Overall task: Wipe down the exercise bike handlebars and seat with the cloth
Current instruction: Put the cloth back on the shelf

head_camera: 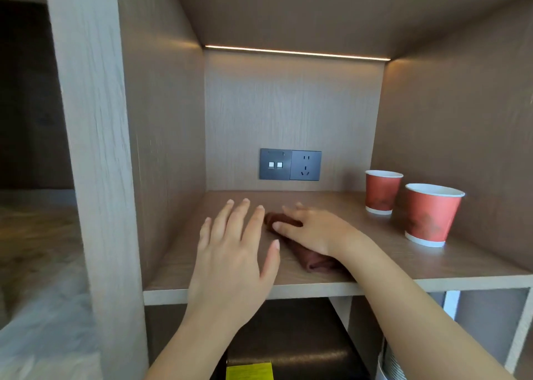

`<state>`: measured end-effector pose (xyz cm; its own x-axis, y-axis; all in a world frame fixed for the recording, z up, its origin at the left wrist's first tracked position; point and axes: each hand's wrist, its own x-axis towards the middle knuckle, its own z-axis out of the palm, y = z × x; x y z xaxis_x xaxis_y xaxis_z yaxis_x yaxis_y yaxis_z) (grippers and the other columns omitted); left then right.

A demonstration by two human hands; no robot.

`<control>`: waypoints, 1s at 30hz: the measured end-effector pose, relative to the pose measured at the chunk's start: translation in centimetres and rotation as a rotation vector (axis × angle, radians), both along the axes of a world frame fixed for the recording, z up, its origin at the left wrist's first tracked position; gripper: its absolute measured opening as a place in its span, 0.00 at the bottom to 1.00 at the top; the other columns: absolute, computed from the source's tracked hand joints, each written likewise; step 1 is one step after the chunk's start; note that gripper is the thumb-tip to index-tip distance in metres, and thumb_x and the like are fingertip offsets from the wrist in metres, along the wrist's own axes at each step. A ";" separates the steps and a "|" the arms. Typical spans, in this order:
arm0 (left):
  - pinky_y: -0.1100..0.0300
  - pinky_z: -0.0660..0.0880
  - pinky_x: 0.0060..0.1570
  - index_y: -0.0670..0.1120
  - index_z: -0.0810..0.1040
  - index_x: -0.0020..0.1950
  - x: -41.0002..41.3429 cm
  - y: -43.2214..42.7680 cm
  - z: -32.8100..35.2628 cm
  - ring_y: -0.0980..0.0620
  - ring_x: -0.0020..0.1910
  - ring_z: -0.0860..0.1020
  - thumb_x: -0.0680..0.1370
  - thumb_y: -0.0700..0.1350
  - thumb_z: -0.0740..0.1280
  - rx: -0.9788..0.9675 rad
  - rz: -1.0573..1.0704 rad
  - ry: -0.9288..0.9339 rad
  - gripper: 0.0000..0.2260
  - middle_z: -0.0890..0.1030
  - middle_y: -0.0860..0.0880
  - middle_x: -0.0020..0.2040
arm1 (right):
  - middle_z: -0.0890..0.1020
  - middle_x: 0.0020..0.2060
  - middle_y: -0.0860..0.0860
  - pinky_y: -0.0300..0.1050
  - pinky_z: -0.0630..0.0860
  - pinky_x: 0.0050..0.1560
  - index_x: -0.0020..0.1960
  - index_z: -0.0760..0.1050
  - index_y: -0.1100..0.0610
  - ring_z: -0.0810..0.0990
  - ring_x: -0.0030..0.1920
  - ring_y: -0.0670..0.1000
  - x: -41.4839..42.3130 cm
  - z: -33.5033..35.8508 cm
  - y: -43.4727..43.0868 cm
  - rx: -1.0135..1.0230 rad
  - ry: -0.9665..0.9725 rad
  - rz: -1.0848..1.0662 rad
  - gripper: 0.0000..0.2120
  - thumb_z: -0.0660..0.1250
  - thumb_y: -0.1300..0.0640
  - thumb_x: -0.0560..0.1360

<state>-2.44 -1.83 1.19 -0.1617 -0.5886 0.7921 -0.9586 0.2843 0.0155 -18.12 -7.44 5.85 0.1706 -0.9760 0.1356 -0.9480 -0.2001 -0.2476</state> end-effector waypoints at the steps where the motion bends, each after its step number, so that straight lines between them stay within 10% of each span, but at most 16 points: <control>1: 0.43 0.60 0.59 0.45 0.77 0.62 0.0 -0.1 -0.1 0.42 0.62 0.74 0.75 0.56 0.53 0.004 0.006 -0.004 0.24 0.78 0.44 0.61 | 0.48 0.76 0.46 0.64 0.53 0.70 0.73 0.49 0.39 0.49 0.74 0.61 0.0 0.0 -0.3 0.095 0.062 -0.002 0.31 0.51 0.31 0.73; 5: 0.42 0.63 0.59 0.45 0.77 0.62 -0.1 -0.1 -0.1 0.42 0.62 0.74 0.75 0.57 0.53 0.007 0.018 -0.017 0.25 0.78 0.43 0.61 | 0.42 0.75 0.44 0.67 0.47 0.70 0.73 0.44 0.39 0.40 0.74 0.62 0.1 0.2 -0.5 0.166 0.107 0.006 0.32 0.48 0.30 0.73; 11: 0.40 0.67 0.60 0.44 0.76 0.63 -0.1 0.3 0.0 0.41 0.64 0.72 0.75 0.56 0.52 0.007 0.014 -0.015 0.25 0.76 0.42 0.63 | 0.54 0.75 0.47 0.61 0.56 0.70 0.72 0.57 0.41 0.55 0.74 0.55 -0.2 0.2 0.8 -0.010 -0.061 0.003 0.30 0.51 0.32 0.73; 22: 0.39 0.49 0.65 0.43 0.74 0.64 1.7 1.2 -0.8 0.41 0.71 0.62 0.79 0.58 0.43 -0.068 0.058 -0.091 0.29 0.71 0.41 0.67 | 0.49 0.73 0.35 0.54 0.53 0.73 0.68 0.53 0.31 0.51 0.74 0.46 -5.8 -0.7 5.5 -0.046 -0.062 0.219 0.36 0.49 0.25 0.60; 30: 0.36 0.44 0.66 0.43 0.72 0.67 4.5 3.6 -0.8 0.41 0.74 0.51 0.76 0.55 0.55 -0.197 0.169 -0.069 0.25 0.59 0.40 0.74 | 0.50 0.74 0.39 0.52 0.51 0.74 0.71 0.53 0.35 0.51 0.74 0.46 -3.0 -1.0 5.3 -0.006 -0.092 0.238 0.36 0.52 0.28 0.64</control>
<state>2.02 1.75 0.34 -0.1319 -0.4476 0.8845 -0.9896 0.1112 -0.0913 -21.12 -2.15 4.90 0.3825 -0.9088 0.1666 -0.8473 -0.4170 -0.3289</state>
